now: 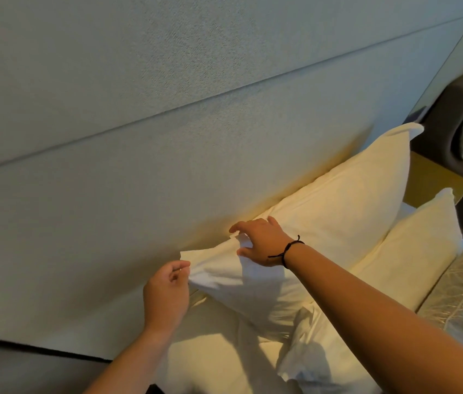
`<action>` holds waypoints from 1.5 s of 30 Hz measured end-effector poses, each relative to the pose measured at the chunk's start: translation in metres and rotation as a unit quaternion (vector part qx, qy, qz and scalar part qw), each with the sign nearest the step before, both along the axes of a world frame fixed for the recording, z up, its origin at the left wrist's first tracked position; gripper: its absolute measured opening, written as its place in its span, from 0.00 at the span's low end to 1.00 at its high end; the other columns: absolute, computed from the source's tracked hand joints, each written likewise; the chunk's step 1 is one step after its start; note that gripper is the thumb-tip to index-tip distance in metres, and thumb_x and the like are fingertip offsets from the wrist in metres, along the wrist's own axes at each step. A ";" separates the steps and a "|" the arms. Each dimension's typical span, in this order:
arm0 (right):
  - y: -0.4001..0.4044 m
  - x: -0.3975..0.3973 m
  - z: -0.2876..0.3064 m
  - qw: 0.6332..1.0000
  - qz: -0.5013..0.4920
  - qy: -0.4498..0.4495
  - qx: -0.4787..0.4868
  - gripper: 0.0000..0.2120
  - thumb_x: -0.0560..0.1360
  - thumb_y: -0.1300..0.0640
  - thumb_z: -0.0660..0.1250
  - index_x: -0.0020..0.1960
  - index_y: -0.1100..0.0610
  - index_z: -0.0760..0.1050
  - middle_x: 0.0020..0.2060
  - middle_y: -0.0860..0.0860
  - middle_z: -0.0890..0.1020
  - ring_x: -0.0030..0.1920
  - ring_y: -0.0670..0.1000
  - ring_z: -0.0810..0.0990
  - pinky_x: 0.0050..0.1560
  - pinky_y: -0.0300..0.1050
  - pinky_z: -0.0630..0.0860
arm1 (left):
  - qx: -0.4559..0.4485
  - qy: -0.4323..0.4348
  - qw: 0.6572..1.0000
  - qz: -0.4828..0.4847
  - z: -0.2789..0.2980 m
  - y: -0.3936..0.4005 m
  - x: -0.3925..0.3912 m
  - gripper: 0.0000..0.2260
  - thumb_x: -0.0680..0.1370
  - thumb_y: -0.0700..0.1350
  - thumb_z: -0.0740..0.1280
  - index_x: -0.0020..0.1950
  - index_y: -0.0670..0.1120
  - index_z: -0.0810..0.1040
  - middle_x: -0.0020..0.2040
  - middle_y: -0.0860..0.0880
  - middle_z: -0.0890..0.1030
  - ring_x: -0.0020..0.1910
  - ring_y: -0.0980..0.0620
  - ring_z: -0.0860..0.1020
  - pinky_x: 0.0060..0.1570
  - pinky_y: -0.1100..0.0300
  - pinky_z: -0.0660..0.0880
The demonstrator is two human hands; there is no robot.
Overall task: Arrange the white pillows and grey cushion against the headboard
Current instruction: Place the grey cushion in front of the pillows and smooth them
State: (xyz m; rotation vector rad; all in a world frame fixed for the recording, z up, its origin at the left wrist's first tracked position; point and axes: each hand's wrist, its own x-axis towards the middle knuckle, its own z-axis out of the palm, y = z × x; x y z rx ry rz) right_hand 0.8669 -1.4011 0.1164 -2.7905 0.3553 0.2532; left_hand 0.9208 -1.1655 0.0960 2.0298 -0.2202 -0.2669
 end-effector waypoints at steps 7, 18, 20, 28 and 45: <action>-0.030 -0.014 -0.003 1.000 -0.002 0.014 -0.014 0.25 0.78 0.46 0.63 0.73 0.45 0.63 0.71 0.49 0.70 0.72 0.53 0.63 0.73 0.64 0.52 | 0.198 -0.237 0.936 -0.172 0.019 -0.038 0.006 0.15 0.77 0.53 0.67 0.62 0.52 0.77 0.56 0.48 0.75 0.55 0.46 0.73 0.49 0.50 0.77; -0.180 -0.034 0.018 0.977 -0.111 0.129 -0.128 0.23 0.78 0.58 0.58 0.71 0.41 0.65 0.72 0.44 0.69 0.75 0.53 0.58 0.73 0.65 0.48 | 0.356 -0.140 0.840 -0.385 -0.012 -0.183 0.025 0.27 0.78 0.68 0.54 0.67 0.52 0.73 0.65 0.49 0.78 0.61 0.45 0.77 0.58 0.50 0.73; -0.203 -0.028 0.016 0.971 -0.107 0.163 -0.140 0.23 0.77 0.53 0.60 0.71 0.39 0.64 0.72 0.43 0.68 0.76 0.53 0.57 0.73 0.66 0.47 | 0.371 -0.186 0.830 -0.372 -0.016 -0.185 0.026 0.26 0.78 0.69 0.51 0.59 0.51 0.76 0.56 0.49 0.82 0.53 0.46 0.80 0.49 0.52 0.74; -0.231 -0.014 -0.003 0.952 -0.030 0.174 -0.251 0.14 0.77 0.42 0.59 0.57 0.44 0.78 0.50 0.45 0.82 0.62 0.52 0.74 0.73 0.65 0.43 | 0.345 -0.295 0.813 -0.366 -0.011 -0.191 0.031 0.28 0.80 0.64 0.42 0.49 0.52 0.78 0.45 0.50 0.84 0.44 0.48 0.82 0.37 0.57 0.66; -0.178 -0.049 -0.027 0.933 -0.341 -0.117 -0.003 0.30 0.77 0.40 0.62 0.76 0.46 0.58 0.78 0.50 0.56 0.77 0.53 0.53 0.73 0.62 0.56 | 0.173 -0.013 0.887 -0.427 0.028 -0.185 0.055 0.11 0.81 0.58 0.60 0.48 0.53 0.74 0.44 0.54 0.80 0.44 0.52 0.78 0.47 0.54 0.74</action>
